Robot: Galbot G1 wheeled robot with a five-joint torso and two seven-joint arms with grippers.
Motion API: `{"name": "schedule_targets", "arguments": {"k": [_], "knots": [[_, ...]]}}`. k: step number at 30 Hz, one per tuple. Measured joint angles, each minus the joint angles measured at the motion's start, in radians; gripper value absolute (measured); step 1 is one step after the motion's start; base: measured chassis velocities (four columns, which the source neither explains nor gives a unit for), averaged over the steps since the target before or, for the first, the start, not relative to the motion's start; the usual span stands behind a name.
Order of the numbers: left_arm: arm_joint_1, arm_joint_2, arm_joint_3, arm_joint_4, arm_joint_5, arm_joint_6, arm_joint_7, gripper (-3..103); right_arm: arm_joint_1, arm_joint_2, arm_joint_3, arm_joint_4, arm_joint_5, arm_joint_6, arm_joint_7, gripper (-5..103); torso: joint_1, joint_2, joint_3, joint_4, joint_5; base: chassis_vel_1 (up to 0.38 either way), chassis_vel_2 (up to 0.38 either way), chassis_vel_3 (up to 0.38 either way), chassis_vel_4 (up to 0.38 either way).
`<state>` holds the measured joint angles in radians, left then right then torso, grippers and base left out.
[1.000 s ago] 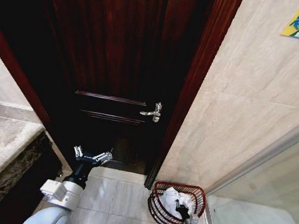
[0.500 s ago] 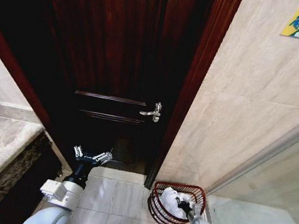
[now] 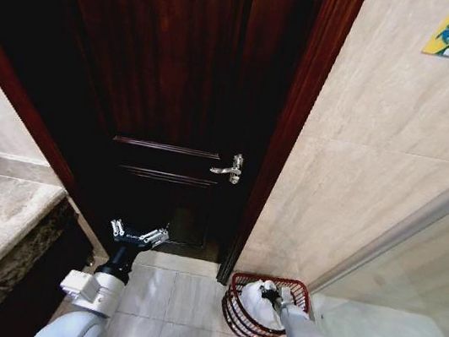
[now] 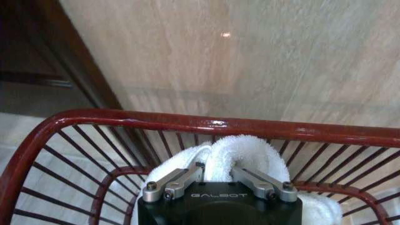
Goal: Discard the used towel into the hamper.
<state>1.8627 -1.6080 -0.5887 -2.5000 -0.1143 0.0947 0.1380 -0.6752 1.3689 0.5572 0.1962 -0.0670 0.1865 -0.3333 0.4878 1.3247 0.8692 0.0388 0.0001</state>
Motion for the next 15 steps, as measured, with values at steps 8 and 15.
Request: {"name": "schedule_targets", "arguments": {"k": [8,15], "knots": [[0.0,0.0,0.0,0.0,0.0,0.0,0.0,100,0.033,0.009,-0.007,-0.014,0.077,0.007,0.103,4,0.0,0.0,0.0,0.0,-0.0002,0.0,0.0,0.0,0.0],[0.0,0.0,0.0,0.0,0.0,0.0,0.0,100,0.026,0.004,-0.015,0.026,0.103,0.016,0.106,4,0.0,0.0,0.0,0.0002,0.0,0.0,0.0,0.0,0.0]]}}
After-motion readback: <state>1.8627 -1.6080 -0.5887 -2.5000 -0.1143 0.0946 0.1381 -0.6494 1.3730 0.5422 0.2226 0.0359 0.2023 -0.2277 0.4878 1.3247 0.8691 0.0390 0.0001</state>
